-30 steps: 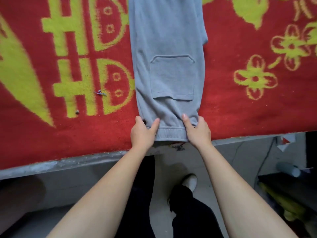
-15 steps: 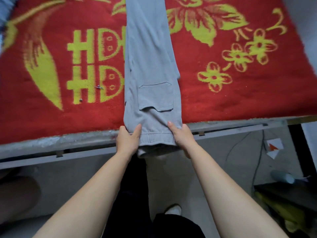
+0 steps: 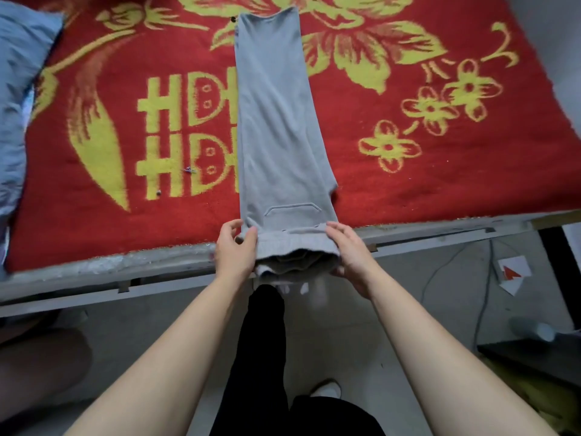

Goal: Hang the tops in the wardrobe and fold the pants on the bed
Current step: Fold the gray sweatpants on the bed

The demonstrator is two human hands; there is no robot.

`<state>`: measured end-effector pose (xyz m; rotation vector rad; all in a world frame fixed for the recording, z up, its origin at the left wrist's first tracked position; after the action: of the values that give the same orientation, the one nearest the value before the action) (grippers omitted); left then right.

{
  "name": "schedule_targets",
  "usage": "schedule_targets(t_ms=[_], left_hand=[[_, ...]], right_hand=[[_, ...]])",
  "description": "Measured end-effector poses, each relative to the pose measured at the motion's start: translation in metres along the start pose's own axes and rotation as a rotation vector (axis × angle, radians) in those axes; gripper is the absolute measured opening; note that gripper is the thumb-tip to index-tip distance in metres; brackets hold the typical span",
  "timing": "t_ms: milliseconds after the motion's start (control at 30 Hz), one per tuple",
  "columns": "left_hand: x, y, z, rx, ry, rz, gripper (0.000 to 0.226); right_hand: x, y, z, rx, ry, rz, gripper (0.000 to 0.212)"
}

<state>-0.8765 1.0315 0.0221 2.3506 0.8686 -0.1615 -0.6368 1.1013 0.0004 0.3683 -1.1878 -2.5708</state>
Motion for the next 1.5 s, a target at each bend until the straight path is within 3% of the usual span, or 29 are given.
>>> schedule_targets(t_ms=[133,267,367,433,533,633,700,800,900,967,1033,1100,1167,1233,1300,1367,1433,1500], left_hand=[[0.012,-0.059,-0.026,-0.118,0.175,0.050,0.021],[0.033,-0.125,-0.041,-0.317,0.431,0.078,0.022],[0.038,-0.164,-0.031,-0.356,0.089,0.153,0.037],[0.041,-0.183,-0.025,-0.275,-0.175,0.203,0.045],[0.048,-0.199,-0.022,-0.122,-0.419,0.210,0.066],[0.055,-0.211,-0.026,-0.032,-0.555,0.183,0.047],[0.059,-0.213,-0.033,0.031,-0.590,0.177,0.033],[0.061,-0.204,-0.059,0.259,-0.592,0.134,0.028],[0.064,-0.192,-0.083,0.435,-0.456,0.110,0.022],[0.067,-0.196,-0.092,0.448,-0.394,0.074,0.020],[0.074,-0.214,-0.082,0.296,-0.437,0.085,0.021],[0.078,-0.234,-0.059,0.021,-0.539,0.174,0.024],[0.076,-0.240,-0.050,-0.091,-0.606,0.198,0.035],[0.072,-0.232,-0.067,0.131,-0.689,0.124,0.047],[0.071,-0.203,-0.090,0.543,-0.711,0.082,0.046],[0.075,-0.169,-0.090,0.813,-0.733,0.201,0.051],[0.081,-0.148,-0.060,0.792,-0.937,0.444,0.080],[0.080,-0.139,-0.016,0.625,-1.216,0.653,0.106]], right_hand=[[0.005,-0.048,0.053,0.025,-0.102,0.001,0.042],[0.011,-0.105,0.098,0.085,0.039,-0.078,0.047],[0.009,-0.139,0.112,0.076,0.410,-0.168,0.027],[0.008,-0.155,0.114,0.019,0.735,-0.224,0.030],[0.012,-0.165,0.114,0.004,0.837,-0.302,0.064],[0.019,-0.174,0.114,0.015,0.969,-0.339,0.059],[0.021,-0.171,0.121,-0.022,1.042,-0.429,0.049],[0.024,-0.157,0.136,-0.191,1.049,-0.568,0.036],[0.018,-0.145,0.148,-0.322,0.980,-0.698,0.032],[0.012,-0.148,0.156,-0.342,0.938,-0.743,0.033],[0.011,-0.166,0.156,-0.268,0.997,-0.652,0.037],[0.014,-0.189,0.146,-0.103,1.077,-0.474,0.045],[0.019,-0.197,0.141,-0.051,1.073,-0.406,0.050],[0.023,-0.187,0.147,-0.176,1.110,-0.479,0.056],[0.032,-0.166,0.150,-0.396,1.206,-0.534,0.065],[0.042,-0.143,0.143,-0.633,1.301,-0.481,0.069],[0.050,-0.130,0.117,-0.718,1.441,-0.285,0.080],[0.050,-0.131,0.081,-0.569,1.621,-0.031,0.097]])
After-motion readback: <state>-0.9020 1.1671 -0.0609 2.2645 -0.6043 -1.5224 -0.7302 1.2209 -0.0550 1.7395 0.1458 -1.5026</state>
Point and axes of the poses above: each hand's wrist, its own y-axis away from the middle knuckle, its own x-axis out of the palm, z = x × y, the point moved 7 cm from there along -y, towards the middle knuckle, and after that the axes turned 9 degrees about y, right-handed, at the moved point
